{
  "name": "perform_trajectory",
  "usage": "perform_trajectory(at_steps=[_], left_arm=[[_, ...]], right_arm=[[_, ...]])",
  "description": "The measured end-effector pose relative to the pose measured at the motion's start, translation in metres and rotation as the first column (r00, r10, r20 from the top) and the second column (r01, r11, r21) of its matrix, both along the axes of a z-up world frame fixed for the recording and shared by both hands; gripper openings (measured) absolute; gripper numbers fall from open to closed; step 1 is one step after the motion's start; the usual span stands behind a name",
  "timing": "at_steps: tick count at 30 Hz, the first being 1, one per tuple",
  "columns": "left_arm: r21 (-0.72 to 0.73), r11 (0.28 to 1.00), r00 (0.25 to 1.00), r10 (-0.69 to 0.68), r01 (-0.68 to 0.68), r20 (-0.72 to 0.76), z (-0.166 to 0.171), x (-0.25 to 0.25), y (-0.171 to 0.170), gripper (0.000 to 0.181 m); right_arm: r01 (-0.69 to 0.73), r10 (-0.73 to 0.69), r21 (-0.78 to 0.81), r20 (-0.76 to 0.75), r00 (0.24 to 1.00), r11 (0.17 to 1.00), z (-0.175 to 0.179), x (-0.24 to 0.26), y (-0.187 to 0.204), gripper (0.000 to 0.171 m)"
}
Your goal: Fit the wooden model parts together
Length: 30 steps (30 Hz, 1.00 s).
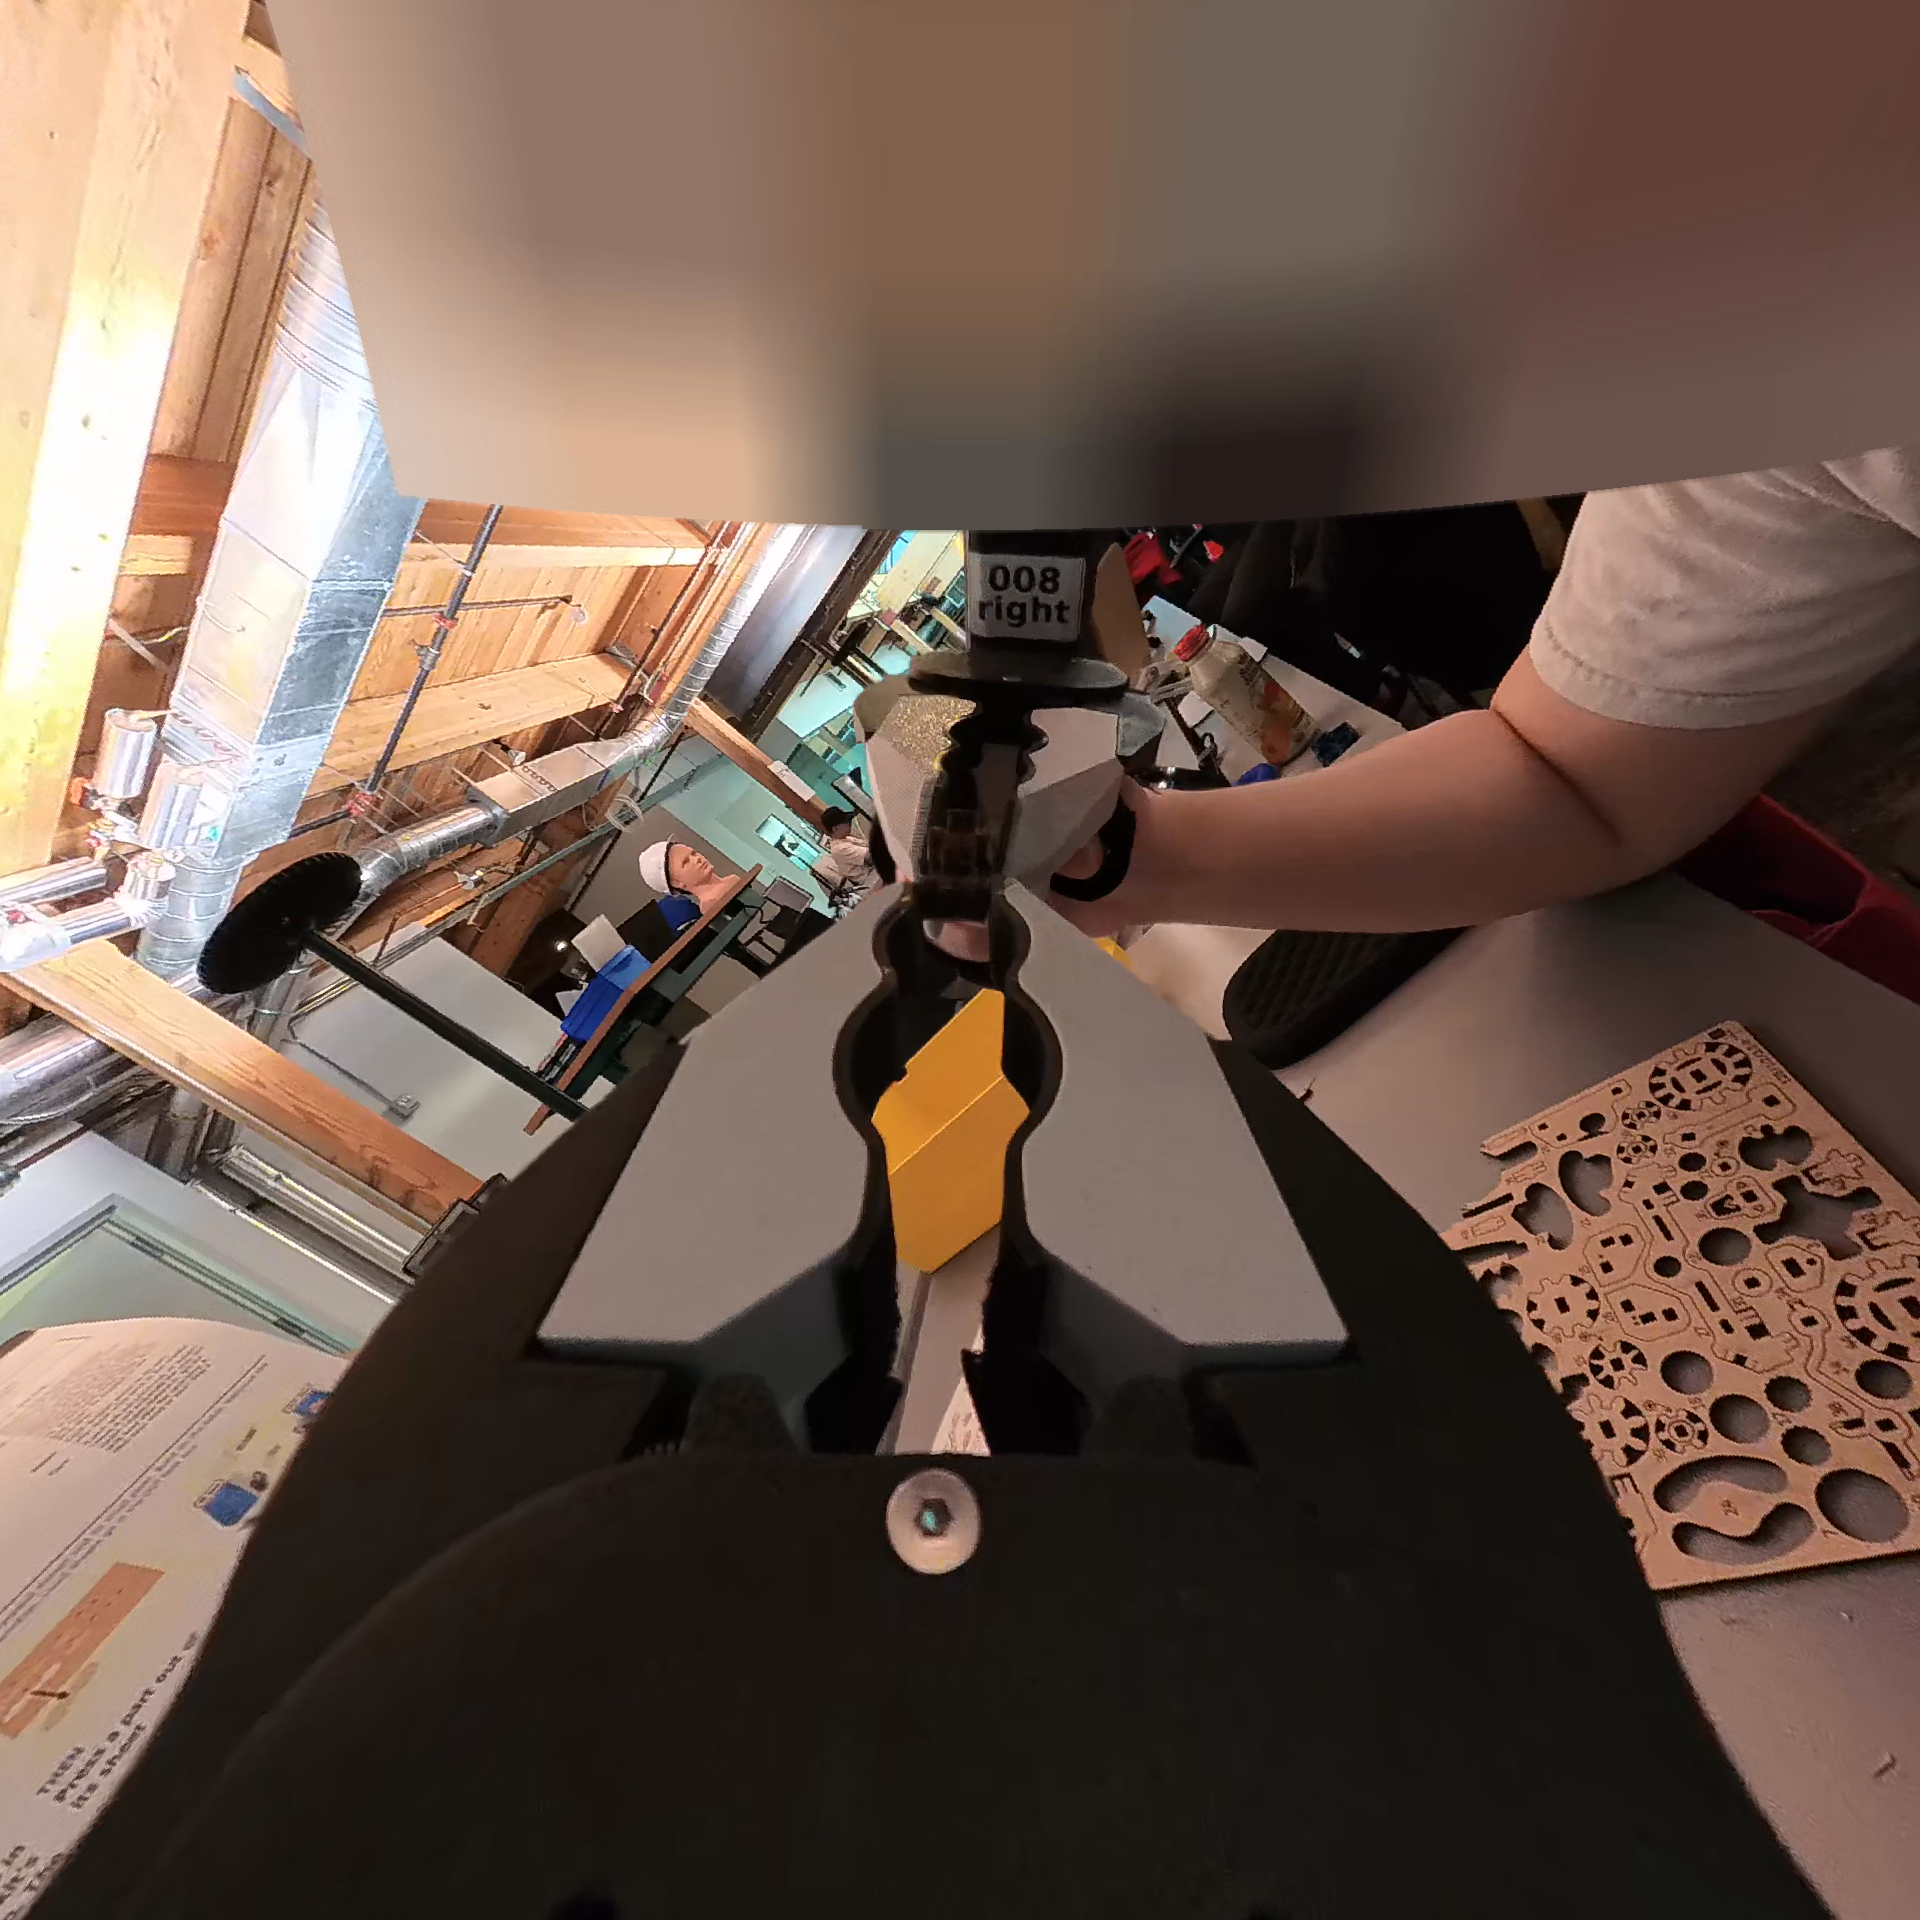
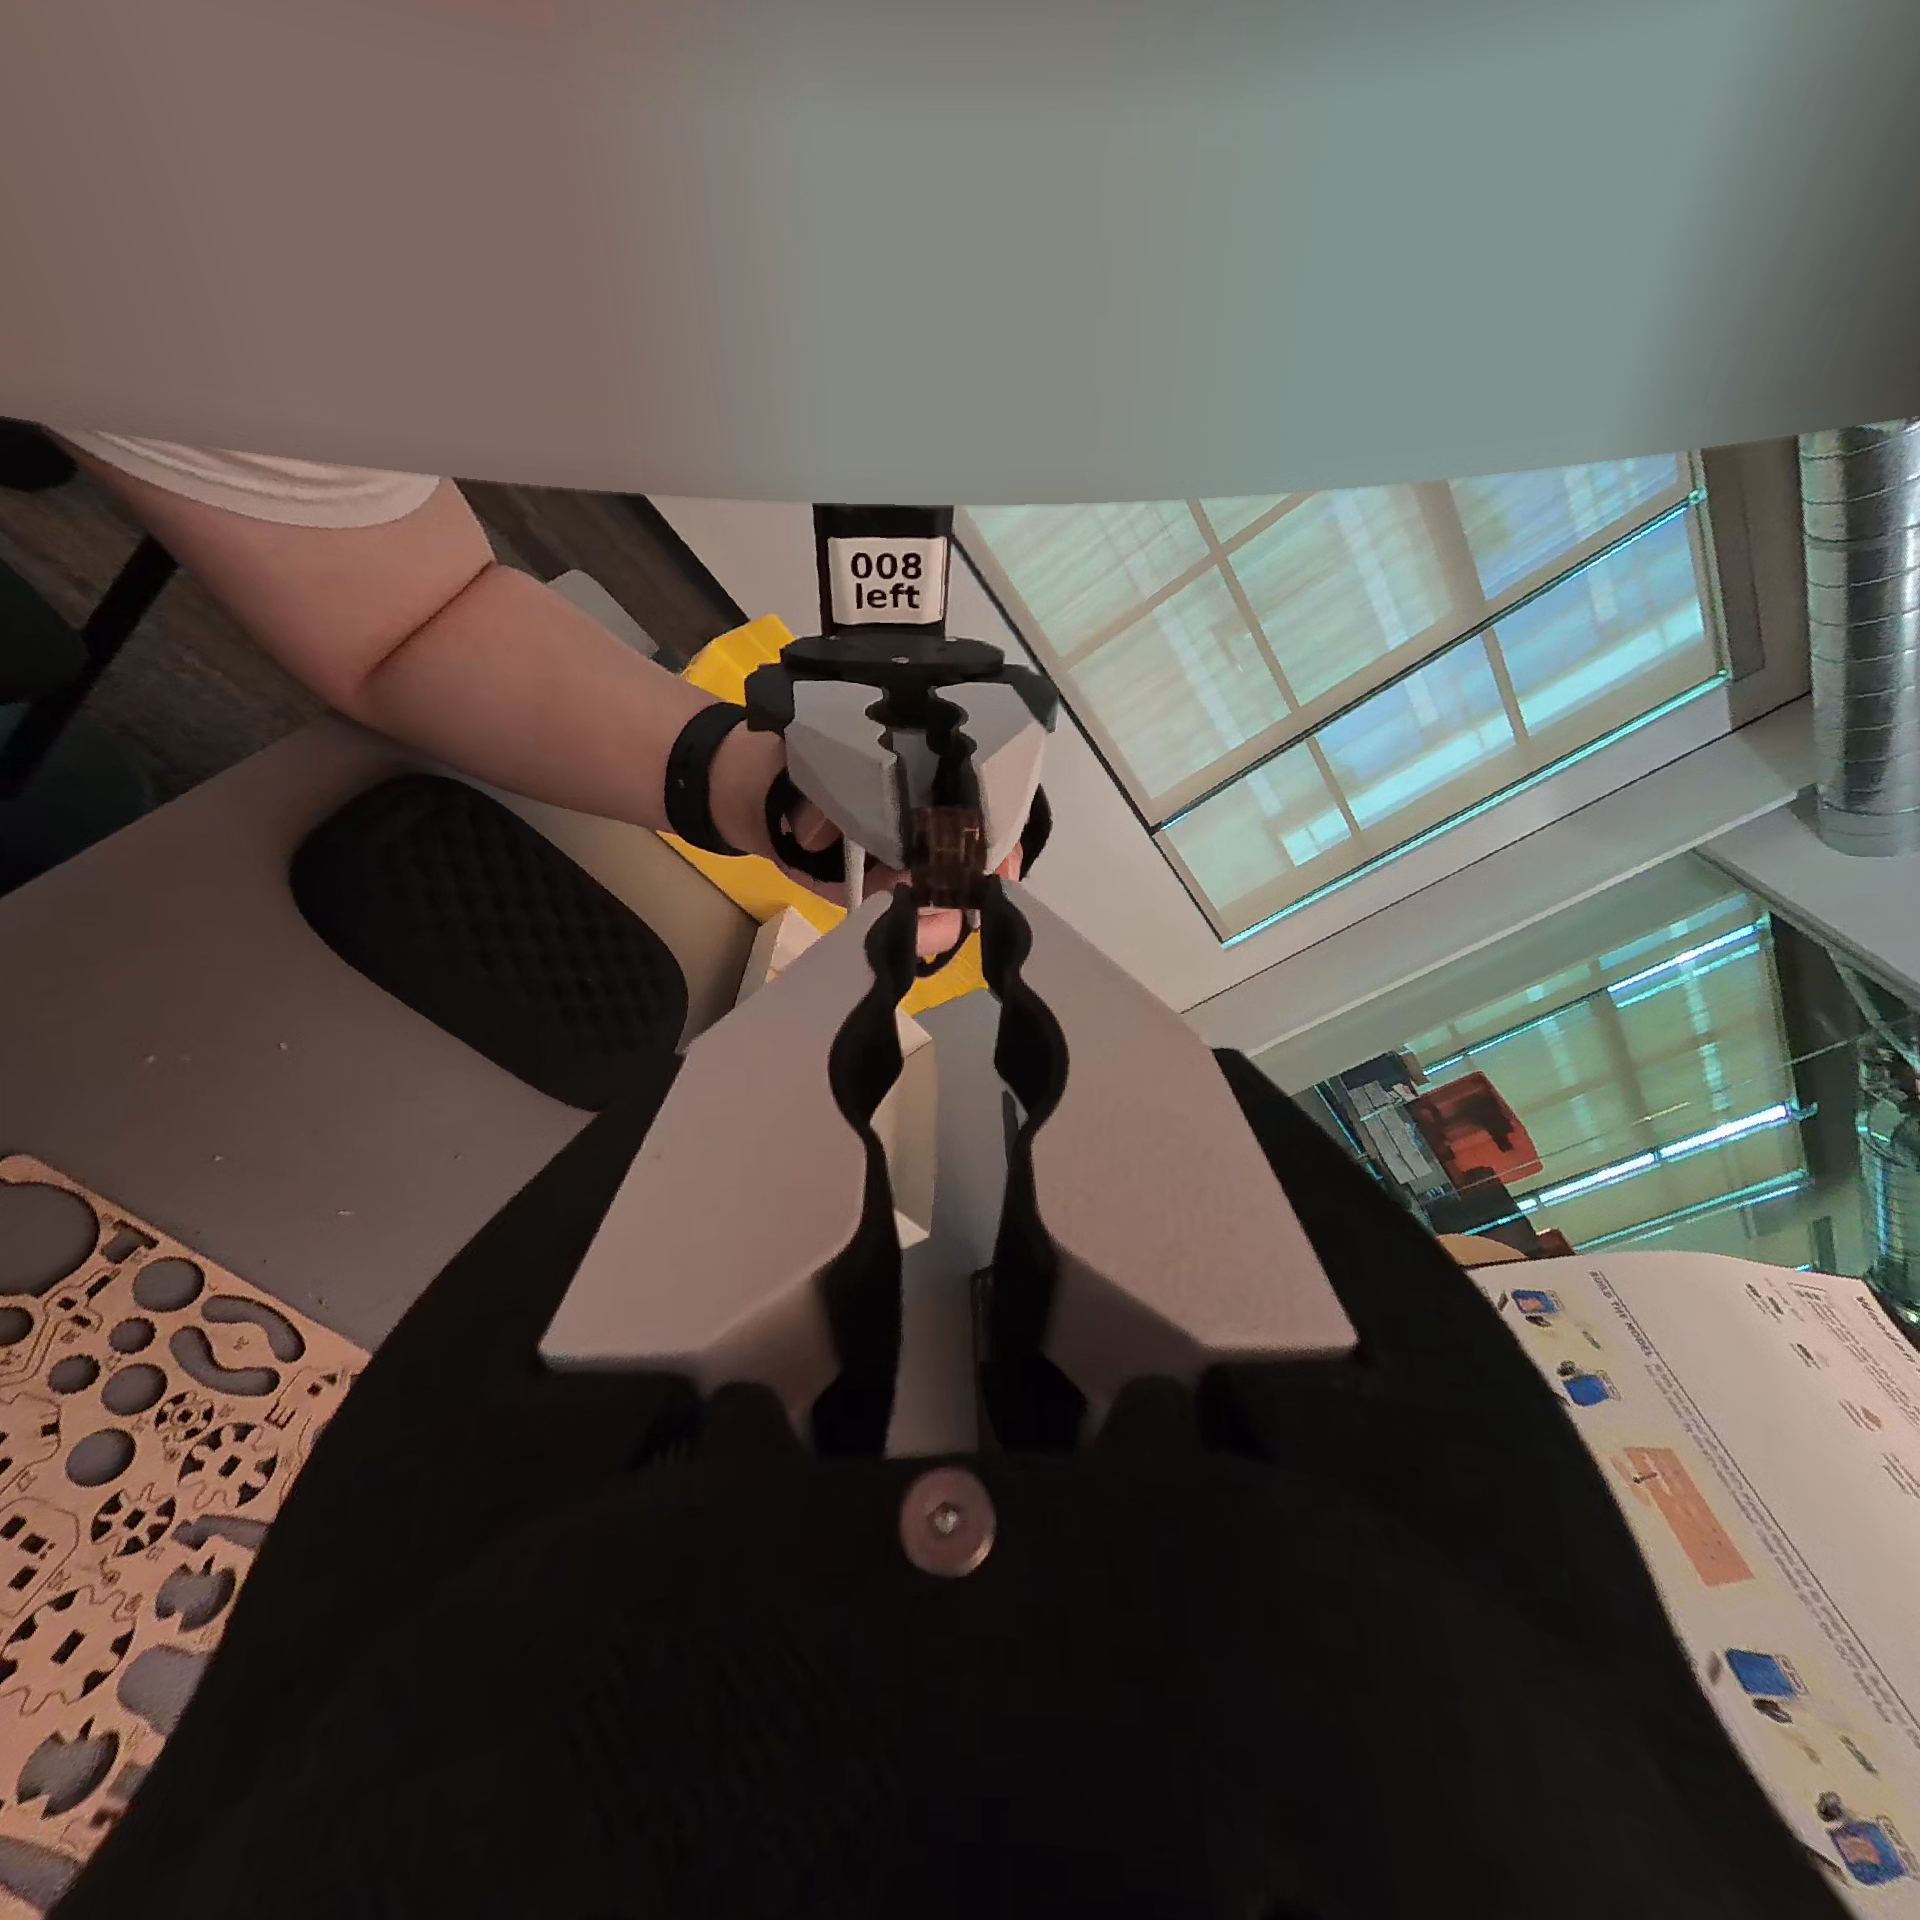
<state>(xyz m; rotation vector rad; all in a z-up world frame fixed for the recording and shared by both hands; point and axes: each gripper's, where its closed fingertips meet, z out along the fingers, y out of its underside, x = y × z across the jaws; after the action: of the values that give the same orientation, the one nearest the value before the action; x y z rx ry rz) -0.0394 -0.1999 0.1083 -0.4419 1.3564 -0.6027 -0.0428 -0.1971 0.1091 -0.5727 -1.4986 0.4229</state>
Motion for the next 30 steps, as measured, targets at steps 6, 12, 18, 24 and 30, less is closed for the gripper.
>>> perform_trajectory(at_steps=[6, 12, 18, 24, 30], left_arm=[[-0.004, 1.000, 1.000, 0.008, -0.008, -0.005, 0.002, -0.003, 0.002, 0.011], [-0.010, 1.000, 1.000, 0.019, -0.019, -0.014, 0.001, -0.004, 0.006, 0.011], [-0.086, 0.994, 0.994, 0.056, -0.064, -0.099, -0.006, -0.003, 0.014, 0.021], [-0.001, 0.978, 0.956, 0.205, -0.210, -0.209, -0.023, 0.008, 0.022, 0.024], [-0.006, 0.976, 0.946, 0.208, -0.216, -0.247, -0.025, 0.002, 0.024, 0.010]], right_arm=[[0.009, -0.009, -0.011, -0.036, 0.999, 1.000, 0.001, -0.003, 0.002, 0.011], [0.024, -0.025, -0.019, -0.036, 0.999, 1.000, 0.000, -0.004, 0.007, 0.011], [0.060, -0.054, -0.155, 0.039, 0.998, 0.986, -0.008, -0.005, 0.021, 0.012], [0.105, -0.084, -0.150, 0.142, 0.986, 0.983, -0.022, -0.009, 0.023, 0.012], [0.131, -0.103, -0.159, 0.174, 0.979, 0.979, -0.023, -0.004, 0.025, 0.012]])
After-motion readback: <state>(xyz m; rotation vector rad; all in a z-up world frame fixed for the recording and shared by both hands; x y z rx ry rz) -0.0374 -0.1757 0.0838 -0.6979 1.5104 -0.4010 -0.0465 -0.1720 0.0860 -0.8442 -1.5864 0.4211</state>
